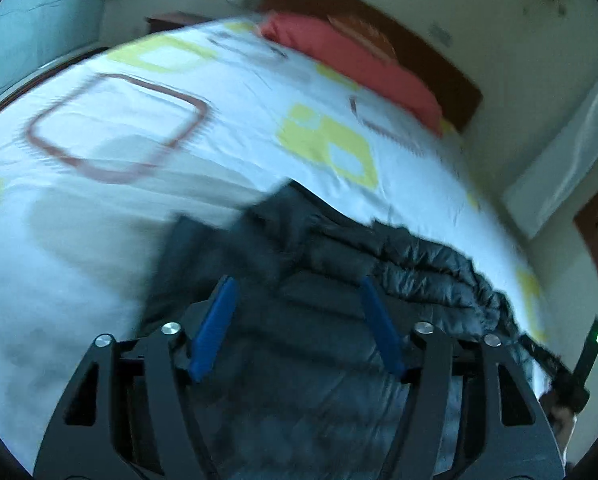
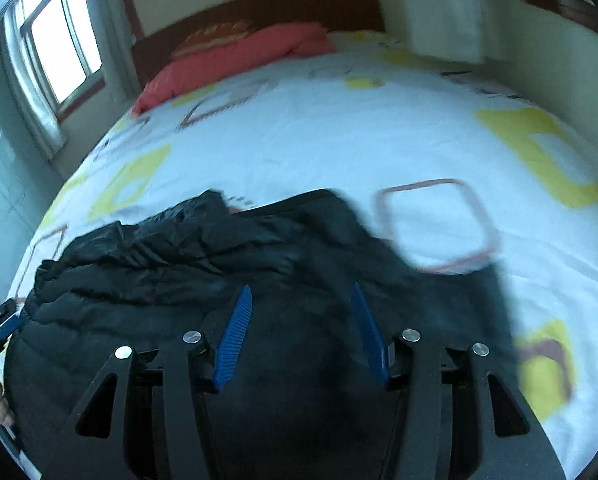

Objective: Fold large clothes

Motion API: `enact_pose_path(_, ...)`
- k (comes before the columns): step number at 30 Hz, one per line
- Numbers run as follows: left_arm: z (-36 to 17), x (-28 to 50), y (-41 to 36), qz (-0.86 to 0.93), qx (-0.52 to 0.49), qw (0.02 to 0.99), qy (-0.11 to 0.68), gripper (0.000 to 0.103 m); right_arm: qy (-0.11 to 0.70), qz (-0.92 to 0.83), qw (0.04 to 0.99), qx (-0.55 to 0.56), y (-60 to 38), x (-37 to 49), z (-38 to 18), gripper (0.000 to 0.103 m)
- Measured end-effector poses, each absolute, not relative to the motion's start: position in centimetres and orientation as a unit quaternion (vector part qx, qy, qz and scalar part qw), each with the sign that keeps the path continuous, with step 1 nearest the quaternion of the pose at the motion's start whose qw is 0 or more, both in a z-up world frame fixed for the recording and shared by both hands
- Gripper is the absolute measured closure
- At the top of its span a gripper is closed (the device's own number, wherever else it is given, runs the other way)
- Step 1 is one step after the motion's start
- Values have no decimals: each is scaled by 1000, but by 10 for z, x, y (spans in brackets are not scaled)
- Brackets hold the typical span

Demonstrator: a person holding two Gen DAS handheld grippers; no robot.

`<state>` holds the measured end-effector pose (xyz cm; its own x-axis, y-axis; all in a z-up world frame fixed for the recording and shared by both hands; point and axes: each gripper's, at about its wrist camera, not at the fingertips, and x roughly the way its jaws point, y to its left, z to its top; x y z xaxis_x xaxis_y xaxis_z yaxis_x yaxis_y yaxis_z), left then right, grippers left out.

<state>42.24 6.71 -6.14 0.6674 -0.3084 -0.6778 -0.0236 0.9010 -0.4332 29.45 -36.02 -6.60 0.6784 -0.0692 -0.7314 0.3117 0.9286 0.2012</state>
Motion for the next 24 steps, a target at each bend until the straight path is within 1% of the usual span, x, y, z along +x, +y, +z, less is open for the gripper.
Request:
enact_pose_path(2, -59, 397, 90, -62, -226, 890, 391, 34, 381, -123, 901, 166, -377, 263, -62, 40)
enact_pose_path(6, -79, 330, 139, -27, -292, 874, 387, 33, 368, -140, 887, 241, -409, 185, -65, 37)
enact_pose_path(9, -101, 288, 161, -14, -348, 854, 387, 29, 359, -143, 866, 318, -419, 129, -83, 36)
enact_pose_path(12, -126, 254, 165, -33, -411, 824, 388, 25, 354, -128, 839, 393, -414, 97, -110, 35)
enact_pose_path(13, -134, 246, 163, -45, -433, 814, 385, 25, 354, -116, 828, 420, -411, 92, -120, 35)
enact_pose_path(16, -133, 245, 152, -56, -425, 824, 371, 22, 360, -80, 798, 477, -395, 98, -144, 35)
enact_pose_path(17, -134, 248, 149, -67, -437, 817, 369, 21, 359, -79, 794, 485, -389, 103, -150, 35)
enact_pose_path(18, -135, 250, 146, -74, -449, 810, 370, 21, 348, -86, 799, 483, -384, 108, -149, 32)
enact_pose_path(19, -137, 254, 141, -76, -459, 803, 374, 20, 340, -86, 804, 481, -381, 112, -148, 31)
enact_pose_path(23, -140, 265, 130, -51, -444, 812, 374, 19, 316, -101, 813, 479, -373, 140, -152, 30)
enact_pose_path(24, -140, 270, 127, -36, -439, 817, 373, 22, 308, -108, 819, 471, -371, 143, -151, 32)
